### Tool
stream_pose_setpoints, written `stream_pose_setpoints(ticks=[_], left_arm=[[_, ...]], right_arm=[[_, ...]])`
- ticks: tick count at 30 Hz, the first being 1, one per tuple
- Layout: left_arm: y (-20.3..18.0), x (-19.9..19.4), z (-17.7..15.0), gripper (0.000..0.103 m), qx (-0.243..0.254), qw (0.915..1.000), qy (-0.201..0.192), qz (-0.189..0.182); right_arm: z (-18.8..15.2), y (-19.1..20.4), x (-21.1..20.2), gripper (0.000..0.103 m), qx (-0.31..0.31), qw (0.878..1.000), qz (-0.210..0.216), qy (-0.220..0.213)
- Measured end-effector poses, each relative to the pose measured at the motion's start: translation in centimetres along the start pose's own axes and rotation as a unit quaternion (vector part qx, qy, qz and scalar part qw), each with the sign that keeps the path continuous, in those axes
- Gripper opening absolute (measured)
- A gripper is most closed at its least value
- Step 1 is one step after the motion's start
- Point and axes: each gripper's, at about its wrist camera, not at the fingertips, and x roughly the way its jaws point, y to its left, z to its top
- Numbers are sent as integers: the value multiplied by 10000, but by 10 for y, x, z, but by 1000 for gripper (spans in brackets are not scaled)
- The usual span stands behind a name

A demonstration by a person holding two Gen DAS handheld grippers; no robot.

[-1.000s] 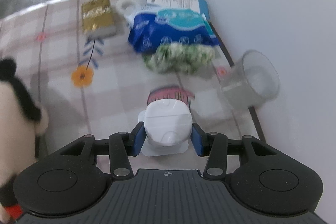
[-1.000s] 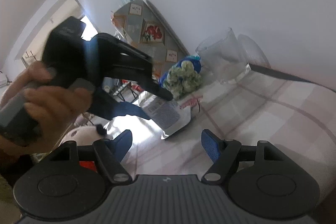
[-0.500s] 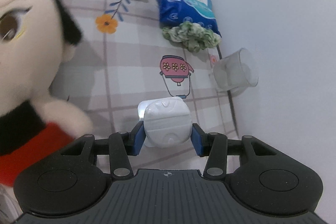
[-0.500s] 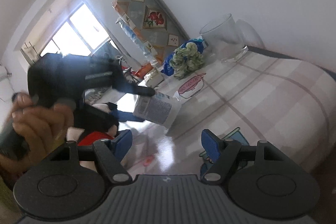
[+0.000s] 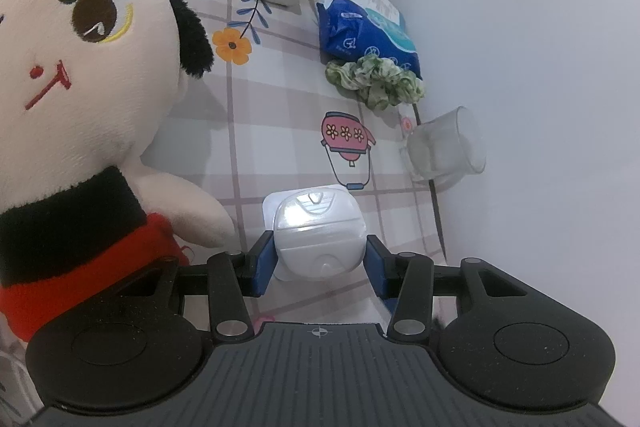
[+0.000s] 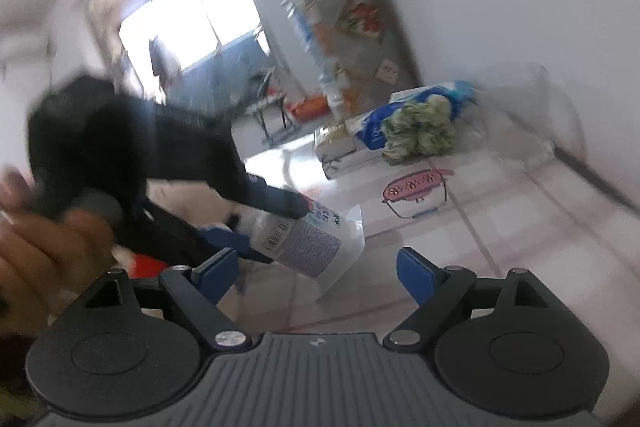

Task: Organize soft objects
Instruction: 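Lift the white cup with the left gripper toward the right gripper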

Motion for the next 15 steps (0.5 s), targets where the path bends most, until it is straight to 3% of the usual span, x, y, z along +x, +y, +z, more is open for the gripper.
stream_pose_setpoints(ticks=[3,7,9,15], left_arm=[[3,0,2,46,-98,9999,31,-58],[6,1,2,46,-138,9998,56,-118],[6,1,2,46,-160,9998,62,-134],[5,-1,3,46,-206,9997,39,-145]], right_arm=[[4,6,22,75,-638,9976,-120,230],[9,3,48,73,-815,9946,69,636],[12,0,54,65,-760,9937,276,781],[10,8,51,58,-1116,9908,176,749]])
